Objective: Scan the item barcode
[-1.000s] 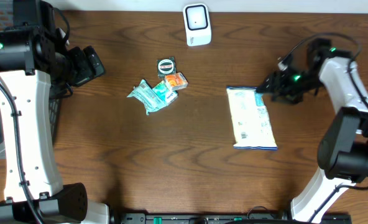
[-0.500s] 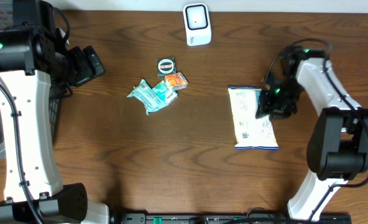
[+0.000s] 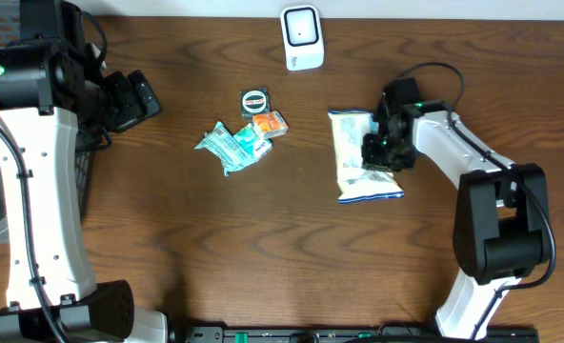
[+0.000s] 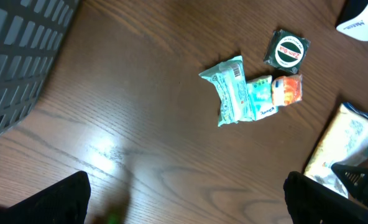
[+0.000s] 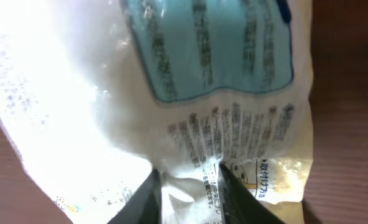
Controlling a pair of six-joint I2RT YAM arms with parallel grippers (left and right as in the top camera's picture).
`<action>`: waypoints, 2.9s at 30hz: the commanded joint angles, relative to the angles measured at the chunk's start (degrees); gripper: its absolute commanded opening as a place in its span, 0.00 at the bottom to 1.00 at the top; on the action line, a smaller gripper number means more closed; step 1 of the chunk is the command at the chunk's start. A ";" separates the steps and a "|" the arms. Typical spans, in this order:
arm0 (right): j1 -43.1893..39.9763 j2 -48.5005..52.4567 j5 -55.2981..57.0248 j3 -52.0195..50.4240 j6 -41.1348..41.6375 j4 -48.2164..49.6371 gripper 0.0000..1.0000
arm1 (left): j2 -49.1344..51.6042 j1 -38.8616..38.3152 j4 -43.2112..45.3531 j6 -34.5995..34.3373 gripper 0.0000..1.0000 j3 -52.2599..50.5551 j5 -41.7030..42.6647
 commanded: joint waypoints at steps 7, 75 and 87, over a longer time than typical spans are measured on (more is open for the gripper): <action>1.29 1.20 0.50 12.50 -0.02 -15.08 0.19 | -0.48 0.13 -0.20 0.11 0.98 0.46 -0.31; 5.20 4.46 12.61 6.36 2.43 -13.00 0.65 | -0.48 0.13 -0.20 0.11 0.98 0.46 -0.31; -5.62 4.79 -5.55 19.28 -8.13 -16.17 0.99 | -0.48 0.13 -0.20 0.11 0.98 0.46 -0.31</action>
